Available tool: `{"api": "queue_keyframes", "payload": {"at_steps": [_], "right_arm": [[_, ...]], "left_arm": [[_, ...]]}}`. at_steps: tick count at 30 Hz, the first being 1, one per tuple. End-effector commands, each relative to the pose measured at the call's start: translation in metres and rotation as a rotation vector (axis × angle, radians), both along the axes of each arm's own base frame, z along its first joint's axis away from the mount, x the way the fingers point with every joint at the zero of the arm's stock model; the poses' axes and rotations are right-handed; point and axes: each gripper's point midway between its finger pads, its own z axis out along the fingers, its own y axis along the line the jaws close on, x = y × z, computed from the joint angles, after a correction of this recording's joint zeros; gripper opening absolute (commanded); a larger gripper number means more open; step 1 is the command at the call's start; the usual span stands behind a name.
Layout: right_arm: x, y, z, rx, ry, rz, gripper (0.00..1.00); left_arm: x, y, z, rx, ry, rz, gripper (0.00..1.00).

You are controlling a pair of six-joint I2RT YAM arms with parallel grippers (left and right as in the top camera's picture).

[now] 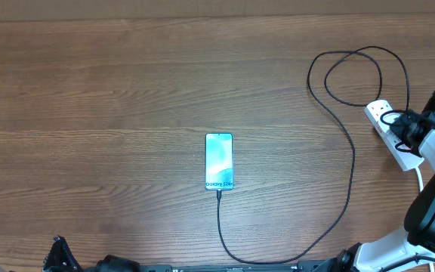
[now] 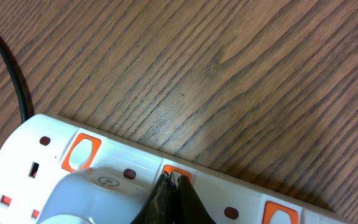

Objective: Plug charger to phone and switch on socket
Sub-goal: 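Press the orange switch down with the right gripper fingertips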

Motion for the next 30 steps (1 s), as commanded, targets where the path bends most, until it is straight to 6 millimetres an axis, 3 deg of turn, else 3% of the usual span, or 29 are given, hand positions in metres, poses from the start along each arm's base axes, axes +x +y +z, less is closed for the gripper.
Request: {"api": "queue_keyframes", "payload": {"at_steps": [1, 9, 22, 26, 30], "right_arm": [[0.013, 0.016, 0.002, 0.049, -0.026, 0.064, 0.04], [0.015, 0.043, -0.007, 0.059, 0.008, 0.134, 0.04], [-0.005, 0.059, -0.019, 0.129, 0.093, 0.115, 0.04], [-0.022, 0.044, -0.010, 0.079, 0.160, -0.012, 0.04], [-0.033, 0.036, 0.016, 0.039, 0.172, -0.086, 0.04]], "left_arm": [[-0.001, 0.000, -0.001, -0.018, -0.013, 0.011, 1.00], [-0.001, 0.000, -0.001, -0.018, -0.012, 0.011, 1.00], [-0.001, 0.000, -0.001, -0.018, -0.013, 0.010, 1.00], [-0.001, 0.000, -0.001, -0.018, -0.012, 0.010, 1.00], [-0.001, 0.000, -0.001, -0.017, -0.012, 0.011, 1.00]]}}
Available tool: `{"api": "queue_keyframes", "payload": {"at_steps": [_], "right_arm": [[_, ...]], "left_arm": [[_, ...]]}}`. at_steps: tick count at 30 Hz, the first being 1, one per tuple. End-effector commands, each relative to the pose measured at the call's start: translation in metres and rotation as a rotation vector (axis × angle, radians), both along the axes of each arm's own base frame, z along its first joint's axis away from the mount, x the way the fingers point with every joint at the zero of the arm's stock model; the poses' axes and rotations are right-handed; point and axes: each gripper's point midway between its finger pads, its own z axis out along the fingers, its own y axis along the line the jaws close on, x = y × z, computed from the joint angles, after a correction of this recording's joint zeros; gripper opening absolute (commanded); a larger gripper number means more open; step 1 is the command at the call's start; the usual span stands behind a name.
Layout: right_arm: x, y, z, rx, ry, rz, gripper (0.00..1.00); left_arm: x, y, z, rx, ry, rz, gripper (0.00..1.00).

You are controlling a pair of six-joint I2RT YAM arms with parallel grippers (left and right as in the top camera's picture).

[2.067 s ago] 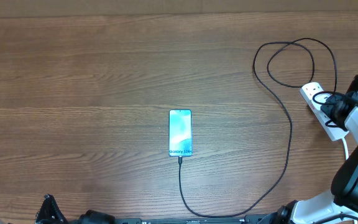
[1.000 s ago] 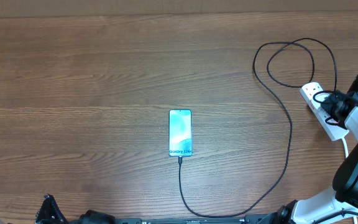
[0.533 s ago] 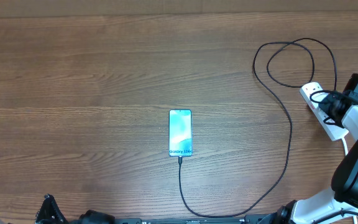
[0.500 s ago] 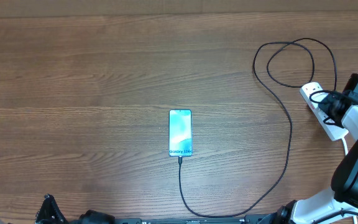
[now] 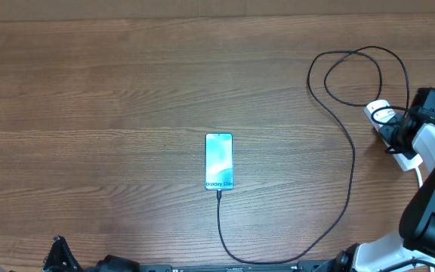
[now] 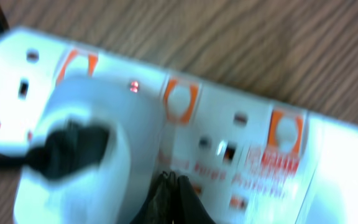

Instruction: Plug charger to phone and switch on socket

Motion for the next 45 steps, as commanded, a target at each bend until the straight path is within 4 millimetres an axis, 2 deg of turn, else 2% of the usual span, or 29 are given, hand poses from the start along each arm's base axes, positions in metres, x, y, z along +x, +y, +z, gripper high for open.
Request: {"api": "queue_keyframes", "payload": {"at_steps": [1, 5, 9, 12, 15, 18, 26, 29, 34, 38, 41, 45], "right_arm": [[-0.004, -0.002, 0.027, -0.023, -0.029, -0.082, 0.04], [-0.013, 0.009, 0.061, 0.018, -0.096, -0.168, 0.04], [-0.008, 0.046, 0.089, 0.108, -0.180, -0.105, 0.04], [0.002, 0.086, 0.106, 0.195, -0.236, 0.005, 0.04], [0.012, 0.135, 0.121, 0.293, -0.290, 0.145, 0.04], [0.016, 0.177, 0.134, 0.328, -0.322, 0.269, 0.04], [0.003, 0.278, 0.167, 0.385, -0.390, 0.532, 0.04], [-0.006, 0.304, 0.175, 0.391, -0.407, 0.613, 0.04], [-0.017, 0.326, 0.186, 0.359, -0.436, 0.687, 0.04], [-0.023, 0.330, 0.199, 0.314, -0.480, 0.705, 0.04], [-0.027, 0.328, 0.210, 0.282, -0.521, 0.704, 0.04], [-0.031, 0.322, 0.226, 0.264, -0.574, 0.700, 0.04]], "left_arm": [[-0.001, 0.000, -0.002, -0.016, -0.010, 0.013, 1.00], [-0.002, 0.001, -0.001, -0.015, -0.012, 0.013, 1.00], [-0.007, 0.010, 0.001, 0.006, -0.037, 0.057, 1.00], [-0.013, 0.012, 0.000, -0.003, -0.068, 0.060, 0.99], [-0.021, 0.014, -0.001, -0.019, -0.117, 0.059, 1.00], [-0.032, 0.017, -0.003, -0.039, -0.177, 0.059, 1.00], [-0.035, 0.018, -0.003, -0.053, -0.181, 0.064, 1.00], [-0.035, 0.022, 0.002, -0.045, -0.203, 0.091, 1.00], [-0.024, 0.032, 0.027, -0.076, -0.343, 0.194, 0.99], [-0.006, 0.037, 0.035, -0.100, -0.421, 0.282, 1.00], [0.020, 0.032, 0.028, -0.124, -0.448, 0.309, 0.99], [0.070, 0.015, 0.015, -0.195, -0.524, 0.296, 1.00]]}}
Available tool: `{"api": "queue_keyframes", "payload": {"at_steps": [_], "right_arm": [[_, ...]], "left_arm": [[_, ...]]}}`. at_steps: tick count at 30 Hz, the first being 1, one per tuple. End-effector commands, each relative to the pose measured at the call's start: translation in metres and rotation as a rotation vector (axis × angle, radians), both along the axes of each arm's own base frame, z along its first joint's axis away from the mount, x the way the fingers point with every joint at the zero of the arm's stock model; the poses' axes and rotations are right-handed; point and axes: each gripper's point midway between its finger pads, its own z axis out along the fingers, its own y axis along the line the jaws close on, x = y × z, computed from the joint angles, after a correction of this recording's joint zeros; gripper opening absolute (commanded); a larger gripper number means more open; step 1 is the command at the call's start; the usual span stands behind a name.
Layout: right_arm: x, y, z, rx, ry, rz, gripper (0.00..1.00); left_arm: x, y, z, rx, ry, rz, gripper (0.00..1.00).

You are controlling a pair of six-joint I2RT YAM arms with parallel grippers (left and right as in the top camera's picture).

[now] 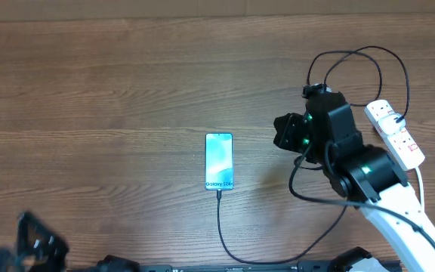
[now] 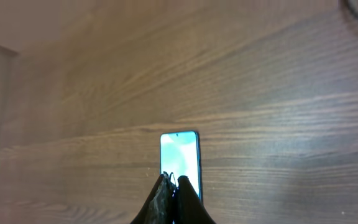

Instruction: Plug charger to phone and switch on socket

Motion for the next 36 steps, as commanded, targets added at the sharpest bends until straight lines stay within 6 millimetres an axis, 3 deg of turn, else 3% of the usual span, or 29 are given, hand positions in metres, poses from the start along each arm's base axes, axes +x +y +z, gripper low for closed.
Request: {"api": "queue_keyframes", "payload": {"at_steps": [1, 8, 12, 26, 31, 32, 33, 35, 36], "right_arm": [[0.000, -0.010, 0.029, -0.001, -0.095, -0.043, 0.04], [-0.008, -0.018, 0.045, 0.012, -0.145, -0.058, 0.04], [-0.013, -0.021, 0.051, 0.015, -0.160, -0.063, 0.04], [-0.016, -0.025, 0.054, 0.013, -0.170, -0.073, 0.04], [-0.017, -0.026, 0.051, 0.006, -0.157, -0.073, 0.04], [-0.017, -0.026, 0.051, 0.006, -0.155, -0.073, 0.08], [-0.017, -0.026, 0.051, 0.007, -0.155, -0.074, 0.18], [-0.018, -0.025, 0.051, 0.011, -0.153, -0.077, 0.64], [-0.018, -0.025, 0.051, 0.013, -0.151, -0.074, 1.00]], "left_arm": [[0.037, -0.009, -0.022, -0.049, -0.045, 0.018, 1.00], [0.109, -0.053, -0.053, -0.106, -0.217, -0.157, 1.00], [0.126, -0.063, -0.087, -0.101, -0.183, -0.197, 1.00], [0.133, -0.064, -0.164, -0.054, 0.047, -0.178, 1.00], [0.133, -0.064, -0.164, -0.022, 0.061, -0.182, 1.00], [0.133, -0.064, -0.164, -0.022, 0.061, -0.182, 0.99], [0.133, -0.064, -0.164, -0.022, 0.061, -0.182, 0.99], [0.133, -0.064, -0.164, -0.022, 0.061, -0.182, 1.00], [0.133, -0.064, -0.164, -0.022, 0.061, -0.182, 1.00]]}}
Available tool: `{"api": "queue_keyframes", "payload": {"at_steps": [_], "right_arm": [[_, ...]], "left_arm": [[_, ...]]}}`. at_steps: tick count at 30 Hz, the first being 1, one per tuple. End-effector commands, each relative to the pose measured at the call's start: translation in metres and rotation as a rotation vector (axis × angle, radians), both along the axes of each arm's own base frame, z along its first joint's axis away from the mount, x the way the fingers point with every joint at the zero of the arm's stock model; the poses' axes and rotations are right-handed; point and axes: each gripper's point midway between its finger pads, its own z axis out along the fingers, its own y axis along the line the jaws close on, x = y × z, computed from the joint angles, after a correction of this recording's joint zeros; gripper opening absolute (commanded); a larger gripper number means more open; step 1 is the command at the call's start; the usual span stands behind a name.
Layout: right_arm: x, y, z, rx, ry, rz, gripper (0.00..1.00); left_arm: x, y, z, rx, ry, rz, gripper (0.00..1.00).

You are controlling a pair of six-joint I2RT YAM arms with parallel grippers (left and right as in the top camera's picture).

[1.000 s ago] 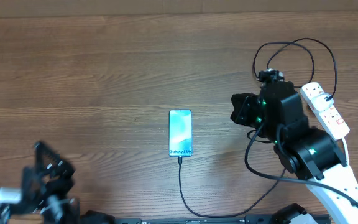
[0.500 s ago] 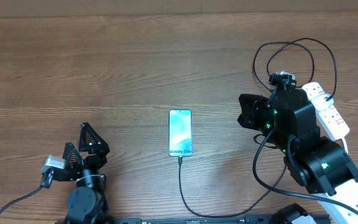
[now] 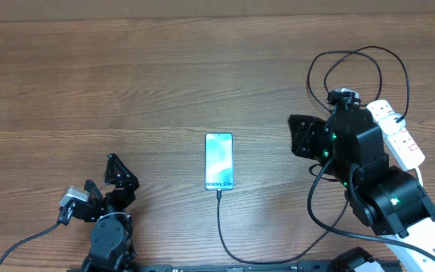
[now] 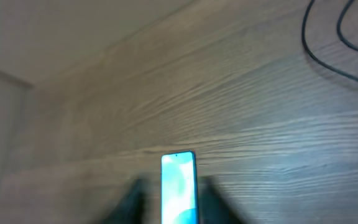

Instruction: Plug charger to phone and switch on socket

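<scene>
The phone (image 3: 219,161) lies face up mid-table with its screen lit, and it shows again in the right wrist view (image 4: 179,183). The black charger cable (image 3: 219,219) is plugged into the phone's near end. It loops right and back to the white charger plug (image 3: 381,112) on the power strip (image 3: 403,143). My right gripper (image 4: 169,205) hangs high over the table right of the phone. Its blurred fingers (image 4: 132,199) stand apart, open and empty. My left gripper (image 3: 106,177) sits near the front left, fingers spread, holding nothing.
The white power strip with orange switches lies at the right edge, partly behind my right arm (image 3: 368,177). Cable loops (image 3: 357,68) lie at the back right. Bare wooden tabletop (image 3: 127,83) spans the left and back.
My right gripper was shut and is now open, blurred in its own view. The right arm sits a little further right. My left arm, a blur at the front left corner, now stands further in.
My shut right gripper pressed at an orange switch on the strip. A moment later it was pulled back and a red light showed beside the plug. Then the arm was raised near the phone, shut. Now it is open. The phone stayed plugged in throughout.
</scene>
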Motion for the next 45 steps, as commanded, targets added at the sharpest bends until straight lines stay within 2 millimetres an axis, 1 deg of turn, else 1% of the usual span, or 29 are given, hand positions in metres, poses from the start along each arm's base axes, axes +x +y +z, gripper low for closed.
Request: {"api": "queue_keyframes", "payload": {"at_steps": [1, 5, 9, 12, 17, 19, 23, 26, 28, 30, 32, 35, 40, 42, 45], "right_arm": [[-0.002, 0.002, 0.013, 0.019, -0.028, 0.009, 1.00], [-0.012, 0.010, 0.005, 0.038, 0.024, 0.062, 1.00], [-0.016, 0.009, -0.005, 0.021, 0.068, 0.064, 1.00], [-0.023, 0.004, -0.016, -0.005, 0.119, 0.061, 1.00], [-0.021, -0.015, -0.022, -0.093, 0.122, -0.014, 1.00], [-0.020, -0.017, -0.022, -0.131, 0.103, 0.005, 1.00], [-0.015, -0.015, -0.016, -0.141, 0.064, 0.025, 1.00], [-0.007, -0.012, -0.006, -0.168, -0.013, 0.066, 1.00], [-0.005, -0.013, 0.002, -0.183, -0.078, 0.083, 1.00], [-0.006, -0.019, 0.011, -0.190, -0.143, 0.082, 1.00], [-0.010, -0.030, 0.017, -0.187, -0.199, 0.058, 1.00], [-0.018, -0.052, 0.018, -0.168, -0.252, -0.009, 1.00], [-0.034, -0.089, 0.014, -0.148, -0.343, -0.138, 1.00], [-0.038, -0.100, 0.013, -0.142, -0.396, -0.181, 1.00], [-0.044, -0.106, 0.019, -0.124, -0.523, -0.211, 1.00]], "left_arm": [[0.000, 0.001, -0.001, 0.017, 0.005, 0.000, 0.99], [0.000, 0.001, -0.001, 0.017, 0.005, 0.000, 1.00], [0.000, 0.001, -0.001, 0.017, 0.005, 0.000, 1.00], [0.000, 0.001, -0.001, 0.017, 0.005, 0.000, 1.00], [0.000, 0.001, -0.001, 0.017, 0.005, 0.000, 1.00], [0.000, 0.001, -0.001, 0.017, 0.005, 0.000, 0.99], [0.000, 0.001, -0.001, 0.017, 0.005, 0.000, 1.00], [0.000, 0.001, -0.001, 0.017, 0.005, 0.000, 0.99], [0.000, 0.001, -0.001, 0.017, 0.005, 0.000, 1.00], [0.000, 0.001, -0.001, 0.017, 0.005, 0.000, 0.99], [0.000, 0.001, -0.001, 0.017, 0.005, 0.000, 1.00], [0.000, 0.001, -0.001, 0.017, 0.005, 0.000, 0.99], [0.000, 0.001, -0.001, 0.017, 0.005, 0.000, 1.00], [0.000, 0.001, -0.001, 0.017, 0.005, 0.000, 0.99], [0.000, 0.001, -0.001, 0.017, 0.005, 0.000, 1.00]]}}
